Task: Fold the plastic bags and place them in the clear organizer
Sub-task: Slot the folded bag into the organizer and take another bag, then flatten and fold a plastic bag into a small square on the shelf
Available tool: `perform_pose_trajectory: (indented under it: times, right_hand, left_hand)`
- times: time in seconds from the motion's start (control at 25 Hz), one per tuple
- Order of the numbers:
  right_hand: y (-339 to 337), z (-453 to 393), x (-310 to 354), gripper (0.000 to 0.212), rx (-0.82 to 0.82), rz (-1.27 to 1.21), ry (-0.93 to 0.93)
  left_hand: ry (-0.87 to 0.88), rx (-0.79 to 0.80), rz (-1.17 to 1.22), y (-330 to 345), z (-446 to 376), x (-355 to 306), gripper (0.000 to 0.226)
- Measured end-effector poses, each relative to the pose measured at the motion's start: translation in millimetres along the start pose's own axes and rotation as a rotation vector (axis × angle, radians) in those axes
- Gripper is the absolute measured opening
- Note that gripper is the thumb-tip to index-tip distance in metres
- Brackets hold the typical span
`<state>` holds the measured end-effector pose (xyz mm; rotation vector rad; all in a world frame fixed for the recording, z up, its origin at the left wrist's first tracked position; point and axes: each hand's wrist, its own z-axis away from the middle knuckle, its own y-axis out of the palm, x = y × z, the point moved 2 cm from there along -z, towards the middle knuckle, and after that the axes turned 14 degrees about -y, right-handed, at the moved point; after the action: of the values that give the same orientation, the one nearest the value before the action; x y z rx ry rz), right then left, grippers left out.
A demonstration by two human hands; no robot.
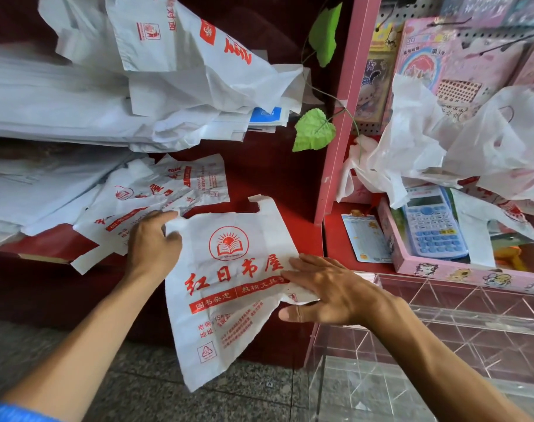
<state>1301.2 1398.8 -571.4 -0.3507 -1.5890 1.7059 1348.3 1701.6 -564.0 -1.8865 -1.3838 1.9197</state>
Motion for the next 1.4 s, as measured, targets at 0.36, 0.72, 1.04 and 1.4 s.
perform_pose_trajectory:
  times: [0.36,0.72,1.04,1.4]
  right_hand:
    - [2,0,8,0.109,-0.015,0.026,-0.003]
    - [11,-16,-6,0.121,-0.13,0.083,0.048]
    - [13,-16,-7,0.09,-0.131,0.145,0.025]
    - [8,-19,-20,0.029,-0.445,0.078,0.006]
  left_hand:
    - [0.092,0.038,-0.317,6,10,-10,0.09]
    - [0.271,0.636,-0.428,28,26,1,0.067]
    - [0.371,0.418,-0.37,28,22,-3,0.039]
    - [0.362,0.574,-0.504,9,36,4,0.07]
